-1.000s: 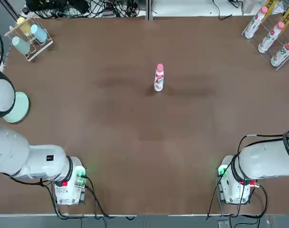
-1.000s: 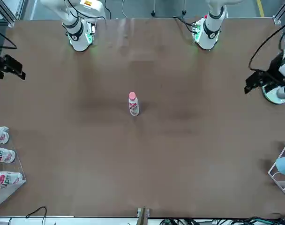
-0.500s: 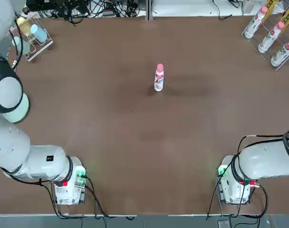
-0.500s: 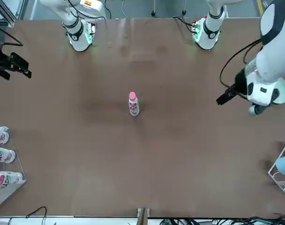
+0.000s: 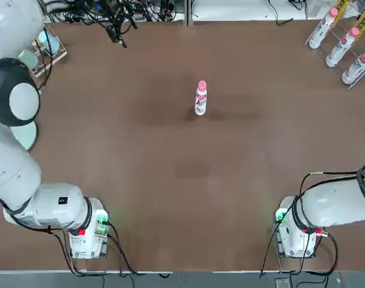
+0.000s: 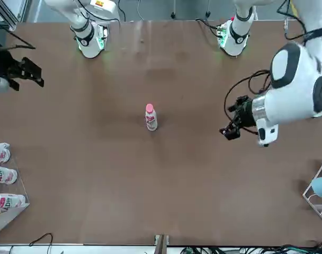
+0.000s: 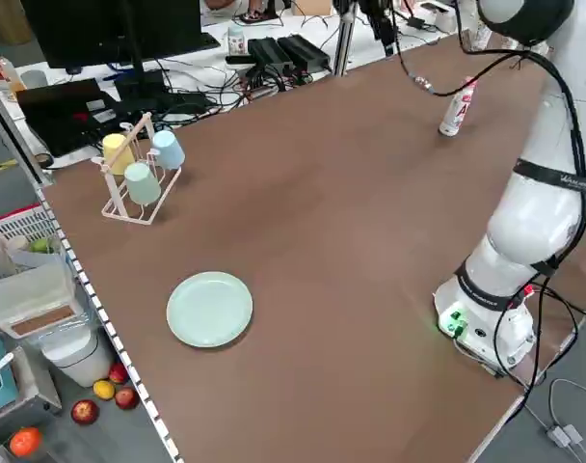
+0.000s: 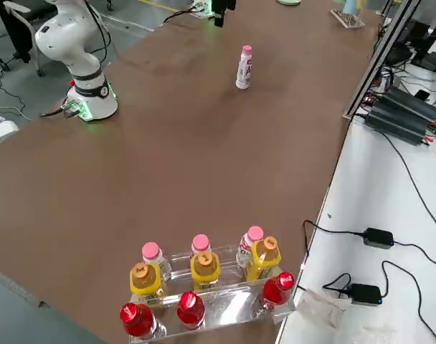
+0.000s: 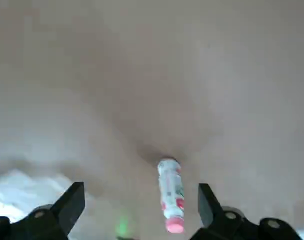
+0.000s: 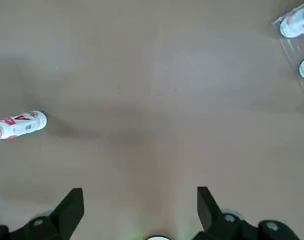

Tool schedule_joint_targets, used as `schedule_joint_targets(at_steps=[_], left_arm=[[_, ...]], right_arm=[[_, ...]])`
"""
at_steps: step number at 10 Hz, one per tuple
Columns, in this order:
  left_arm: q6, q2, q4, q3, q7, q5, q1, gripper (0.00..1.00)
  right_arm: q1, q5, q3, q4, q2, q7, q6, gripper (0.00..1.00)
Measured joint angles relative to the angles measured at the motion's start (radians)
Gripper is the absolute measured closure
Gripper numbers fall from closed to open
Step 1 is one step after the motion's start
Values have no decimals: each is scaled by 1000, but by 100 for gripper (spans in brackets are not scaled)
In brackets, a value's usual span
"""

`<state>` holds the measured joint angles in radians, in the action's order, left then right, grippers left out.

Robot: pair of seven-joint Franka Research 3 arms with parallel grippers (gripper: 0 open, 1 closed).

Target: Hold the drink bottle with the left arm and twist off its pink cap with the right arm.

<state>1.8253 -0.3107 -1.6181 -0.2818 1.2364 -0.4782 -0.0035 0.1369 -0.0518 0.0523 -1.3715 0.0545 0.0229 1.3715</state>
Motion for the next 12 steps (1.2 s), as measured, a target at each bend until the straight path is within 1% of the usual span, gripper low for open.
schedule_joint_targets(at_steps=[3, 4, 6, 7, 9, 10, 12], left_arm=[[317, -98, -110, -8, 65, -134, -108, 0], [386, -139, -120, -11, 76, -172, -141, 0], [507, -206, -120, -21, 93, -211, -182, 0], [569, -234, -120, -41, 99, -229, -189, 0], [729, -290, -120, -109, 126, -244, -195, 0], [792, -314, -120, -130, 156, -244, -215, 0], [835, -336, -119, -134, 227, -244, -274, 0]], right_arm=[[11, 0, 0, 0, 0, 1, -1, 0], [12, 0, 0, -1, 0, 1, -4, 0], [13, 0, 0, -1, 0, 1, -5, 0], [17, 0, 0, -2, 0, 1, -5, 0], [19, 0, 0, -2, 1, 1, -5, 0], [19, 0, 0, -2, 1, 1, -4, 0], [20, 0, 0, -1, 1, 1, -5, 1]])
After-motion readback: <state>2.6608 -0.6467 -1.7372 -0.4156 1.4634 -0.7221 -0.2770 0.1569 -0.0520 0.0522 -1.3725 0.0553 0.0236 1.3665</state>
